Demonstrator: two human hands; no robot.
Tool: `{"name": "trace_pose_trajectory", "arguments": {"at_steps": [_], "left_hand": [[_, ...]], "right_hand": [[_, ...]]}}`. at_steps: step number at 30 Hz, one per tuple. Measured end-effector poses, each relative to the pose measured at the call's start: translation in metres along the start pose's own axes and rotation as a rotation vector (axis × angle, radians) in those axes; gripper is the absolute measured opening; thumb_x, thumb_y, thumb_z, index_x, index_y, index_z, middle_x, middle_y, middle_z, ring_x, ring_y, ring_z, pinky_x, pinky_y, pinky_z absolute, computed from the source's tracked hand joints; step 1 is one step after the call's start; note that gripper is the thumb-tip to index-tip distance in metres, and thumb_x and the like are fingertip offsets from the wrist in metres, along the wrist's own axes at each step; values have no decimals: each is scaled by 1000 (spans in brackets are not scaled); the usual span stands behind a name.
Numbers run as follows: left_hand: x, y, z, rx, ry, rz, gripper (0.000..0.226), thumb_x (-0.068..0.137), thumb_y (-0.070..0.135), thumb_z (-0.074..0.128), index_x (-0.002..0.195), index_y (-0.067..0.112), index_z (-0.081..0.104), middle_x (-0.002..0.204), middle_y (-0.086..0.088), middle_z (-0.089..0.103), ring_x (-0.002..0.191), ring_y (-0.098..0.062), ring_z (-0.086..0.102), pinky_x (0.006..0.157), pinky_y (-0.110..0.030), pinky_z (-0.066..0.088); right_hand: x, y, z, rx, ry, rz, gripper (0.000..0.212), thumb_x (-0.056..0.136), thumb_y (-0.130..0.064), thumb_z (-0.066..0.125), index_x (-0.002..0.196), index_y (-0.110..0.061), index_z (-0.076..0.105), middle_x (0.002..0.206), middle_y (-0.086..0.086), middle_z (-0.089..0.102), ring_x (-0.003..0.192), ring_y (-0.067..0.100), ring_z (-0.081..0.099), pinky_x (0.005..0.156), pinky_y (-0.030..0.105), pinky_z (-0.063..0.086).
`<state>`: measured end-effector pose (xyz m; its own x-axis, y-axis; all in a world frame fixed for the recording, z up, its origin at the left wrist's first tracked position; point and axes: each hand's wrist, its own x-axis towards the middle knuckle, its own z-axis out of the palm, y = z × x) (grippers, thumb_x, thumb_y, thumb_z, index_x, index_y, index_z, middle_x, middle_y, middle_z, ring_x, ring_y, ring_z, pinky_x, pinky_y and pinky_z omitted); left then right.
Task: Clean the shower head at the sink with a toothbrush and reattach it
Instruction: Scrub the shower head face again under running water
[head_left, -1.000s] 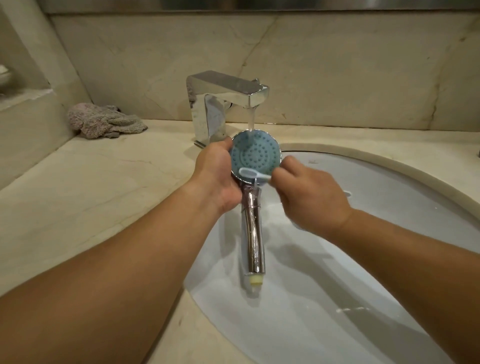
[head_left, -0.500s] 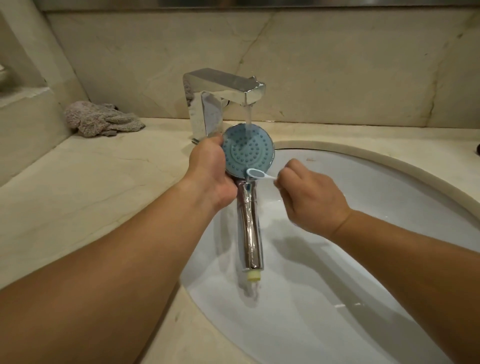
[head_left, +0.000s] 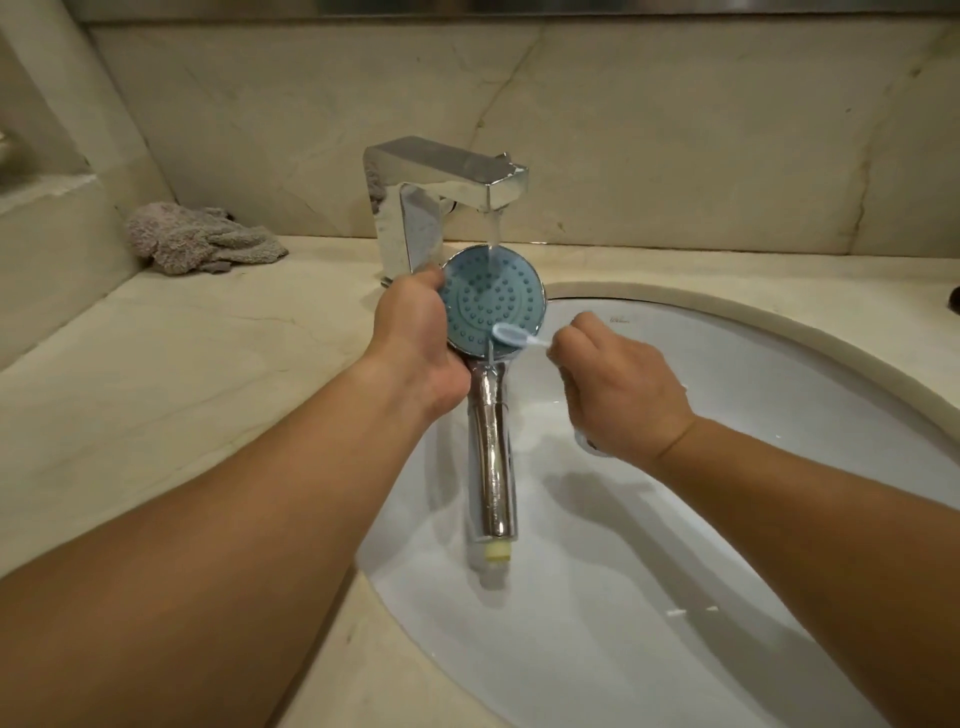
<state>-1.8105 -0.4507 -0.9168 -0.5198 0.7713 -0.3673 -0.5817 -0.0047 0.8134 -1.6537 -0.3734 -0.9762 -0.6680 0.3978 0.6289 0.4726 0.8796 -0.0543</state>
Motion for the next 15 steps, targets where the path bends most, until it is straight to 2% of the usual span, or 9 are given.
{"name": "trace_pose_trajectory", "arguments": {"at_steps": [2, 3, 6, 9, 10, 12, 13, 15], "left_hand": [[1, -1, 0, -13, -2, 12, 43, 108, 34, 35, 131, 12, 64, 122, -15, 74, 110, -34, 72, 95, -53, 58], [1, -1, 0, -19, 0, 16, 43, 108, 34, 35, 131, 12, 64, 121, -15, 74, 109, -34, 72, 95, -53, 58], [1, 0, 1, -4, -1, 11, 45, 108, 35, 34, 128, 12, 67, 121, -15, 74, 108, -34, 72, 92, -52, 59], [-2, 0, 2, -6, -14, 23, 43, 109, 34, 33, 130, 12, 64, 121, -15, 74, 109, -33, 72, 89, -50, 60], [-2, 0, 2, -4, -16, 28, 42, 109, 34, 34, 130, 13, 64, 121, -15, 73, 109, -33, 72, 90, -51, 60], [-1, 0, 1, 7, -12, 27, 43, 109, 35, 34, 128, 13, 66, 121, -14, 74, 109, -34, 72, 94, -54, 58], [0, -1, 1, 5, -9, 26, 44, 109, 35, 34, 127, 13, 66, 121, -14, 74, 109, -34, 72, 95, -54, 58], [1, -1, 2, -2, -13, 33, 43, 109, 36, 35, 129, 13, 65, 122, -14, 74, 109, -33, 72, 94, -53, 58]], "right_hand": [[6, 3, -3, 56, 66, 157, 9, 92, -4, 49, 83, -6, 48, 75, 7, 42, 46, 23, 28, 43, 29, 25], [7, 2, -3, 58, 74, 149, 9, 92, -4, 49, 83, -6, 49, 75, 7, 42, 46, 23, 28, 43, 28, 25], [0, -2, 0, -18, 7, -48, 8, 84, 2, 54, 83, -5, 50, 76, 12, 48, 47, 22, 25, 41, 26, 24], [5, 2, -3, 57, 69, 174, 13, 90, -1, 53, 82, -9, 46, 75, 6, 41, 46, 19, 23, 43, 24, 18], [6, 2, -3, 53, 73, 173, 12, 90, -2, 51, 83, -9, 46, 75, 6, 42, 46, 20, 23, 43, 24, 18], [2, -1, -1, -12, 8, 25, 6, 86, -3, 50, 83, -7, 49, 76, 10, 46, 46, 23, 26, 44, 24, 18], [2, 0, -1, -30, -5, 13, 4, 86, -4, 49, 83, -6, 50, 76, 11, 47, 46, 23, 26, 44, 22, 16], [7, 0, -4, 24, 35, 157, 7, 90, -5, 50, 84, -7, 49, 77, 9, 46, 47, 22, 24, 44, 22, 11]]}}
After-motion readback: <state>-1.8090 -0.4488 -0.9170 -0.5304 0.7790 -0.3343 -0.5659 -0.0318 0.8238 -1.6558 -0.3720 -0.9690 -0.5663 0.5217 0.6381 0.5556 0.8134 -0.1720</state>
